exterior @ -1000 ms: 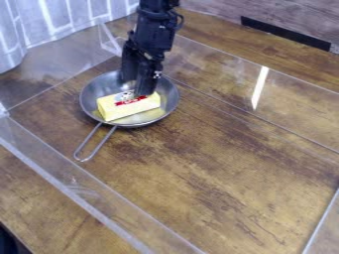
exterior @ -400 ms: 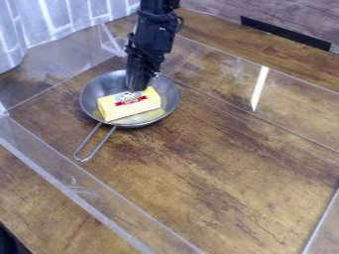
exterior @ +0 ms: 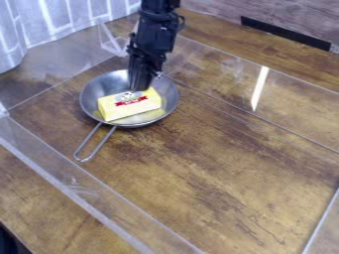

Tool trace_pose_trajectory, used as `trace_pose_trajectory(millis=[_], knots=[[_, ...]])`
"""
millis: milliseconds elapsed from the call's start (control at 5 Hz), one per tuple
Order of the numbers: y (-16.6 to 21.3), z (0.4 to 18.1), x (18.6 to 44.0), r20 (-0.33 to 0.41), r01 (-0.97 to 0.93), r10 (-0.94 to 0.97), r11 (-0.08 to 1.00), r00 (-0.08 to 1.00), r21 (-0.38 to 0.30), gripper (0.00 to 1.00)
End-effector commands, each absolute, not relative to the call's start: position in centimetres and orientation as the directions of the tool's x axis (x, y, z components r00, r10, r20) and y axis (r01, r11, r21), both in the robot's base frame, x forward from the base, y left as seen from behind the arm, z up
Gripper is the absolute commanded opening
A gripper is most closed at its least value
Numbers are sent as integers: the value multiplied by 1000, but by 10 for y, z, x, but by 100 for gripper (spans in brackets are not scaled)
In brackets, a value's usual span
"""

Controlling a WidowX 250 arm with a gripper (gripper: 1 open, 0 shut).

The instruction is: Put the yellow object in the silver pan

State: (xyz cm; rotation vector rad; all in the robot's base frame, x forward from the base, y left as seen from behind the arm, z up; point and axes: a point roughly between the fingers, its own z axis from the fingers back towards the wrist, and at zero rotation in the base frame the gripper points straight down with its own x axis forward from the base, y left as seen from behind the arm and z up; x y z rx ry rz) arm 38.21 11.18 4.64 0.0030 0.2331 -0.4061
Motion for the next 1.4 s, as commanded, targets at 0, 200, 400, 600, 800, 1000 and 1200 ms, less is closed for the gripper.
trace_pose_trajectory(millis=[0, 200, 400, 600, 800, 1000, 1200], knots=[[126, 75, 387, -165, 363, -357, 932, 919, 3, 0], [127, 78, 386, -166, 359, -354, 933, 921, 1, 0], [125, 81, 386, -166, 360, -354, 933, 920, 3, 0], [123, 84, 386, -167, 362, -357, 932, 919, 3, 0], [122, 85, 387, -167, 366, -360, 931, 918, 2, 0], [120, 87, 387, -169, 370, -365, 929, 916, 0, 0], [118, 89, 387, -169, 375, -370, 927, 914, -3, 0]])
